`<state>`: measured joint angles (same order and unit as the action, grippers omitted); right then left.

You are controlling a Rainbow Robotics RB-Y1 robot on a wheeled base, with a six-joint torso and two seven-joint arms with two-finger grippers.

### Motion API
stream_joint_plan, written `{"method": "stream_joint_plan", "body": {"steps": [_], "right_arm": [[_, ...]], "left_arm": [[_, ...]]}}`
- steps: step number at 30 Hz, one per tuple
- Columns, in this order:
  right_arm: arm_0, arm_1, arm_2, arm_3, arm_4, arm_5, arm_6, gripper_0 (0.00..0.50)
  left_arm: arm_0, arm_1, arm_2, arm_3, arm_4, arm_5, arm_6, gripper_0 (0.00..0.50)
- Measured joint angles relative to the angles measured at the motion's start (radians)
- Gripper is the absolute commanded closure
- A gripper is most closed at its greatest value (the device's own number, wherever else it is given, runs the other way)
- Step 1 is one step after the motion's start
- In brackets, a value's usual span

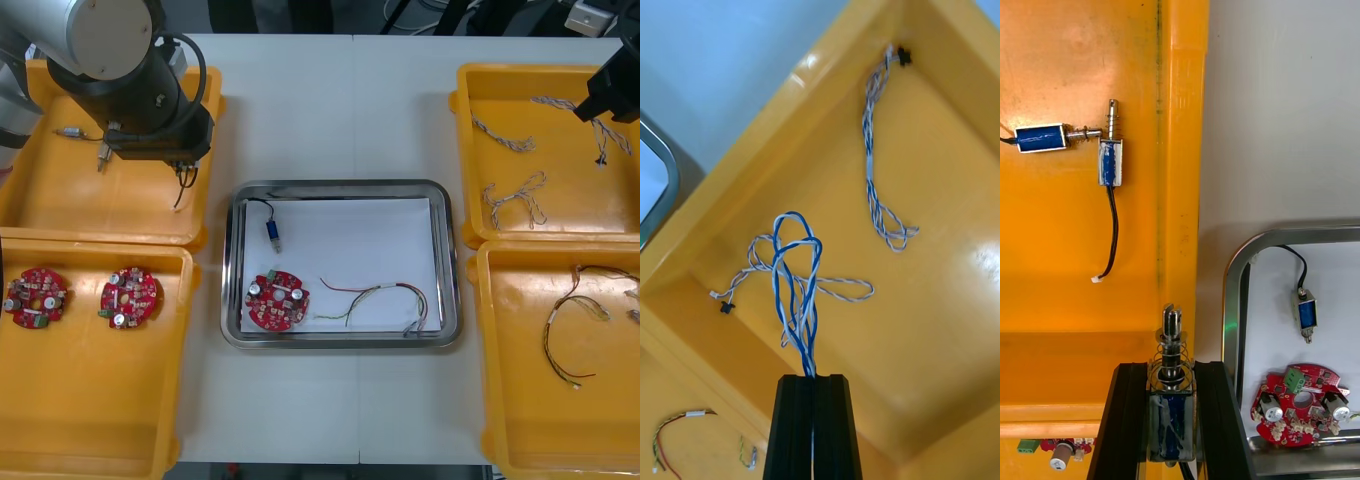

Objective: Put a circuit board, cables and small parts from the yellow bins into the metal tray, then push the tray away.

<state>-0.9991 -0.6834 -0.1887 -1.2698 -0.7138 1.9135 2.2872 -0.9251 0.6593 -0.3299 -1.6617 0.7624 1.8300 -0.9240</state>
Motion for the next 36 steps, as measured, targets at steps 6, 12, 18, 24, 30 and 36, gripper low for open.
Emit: {"method": "stream_joint_plan", "body": {"steps": [6, 12, 18, 24, 30, 36], "right_arm": [[0.040, 0.000, 0.075, -0.165, -0.079, 0.000, -0.032, 0.500], [0.055, 0.017, 0.157, -0.295, -0.090, 0.001, -0.034, 0.500], [0.056, 0.040, 0.262, -0.402, -0.090, 0.002, -0.065, 0.500], [0.057, 0.066, 0.355, -0.426, -0.090, 0.003, -0.074, 0.500], [0.072, 0.114, 0.401, -0.457, -0.079, 0.003, -0.083, 0.500], [0.130, 0.131, 0.425, -0.557, -0.058, 0.003, -0.083, 0.500]], "left_arm": [[0.000, 0.000, 0.000, 0.000, 0.000, 0.000, 0.000, 0.500], [0.000, 0.000, 0.000, 0.000, 0.000, 0.000, 0.000, 0.500], [0.000, 0.000, 0.000, 0.000, 0.000, 0.000, 0.000, 0.500], [0.000, -0.001, 0.000, 0.000, 0.000, 0.000, 0.000, 0.500], [0.000, -0.001, 0.002, 0.000, 0.000, 0.000, 0.000, 0.500], [0.000, -0.001, 0.004, 0.000, 0.000, 0.000, 0.000, 0.500]]}}
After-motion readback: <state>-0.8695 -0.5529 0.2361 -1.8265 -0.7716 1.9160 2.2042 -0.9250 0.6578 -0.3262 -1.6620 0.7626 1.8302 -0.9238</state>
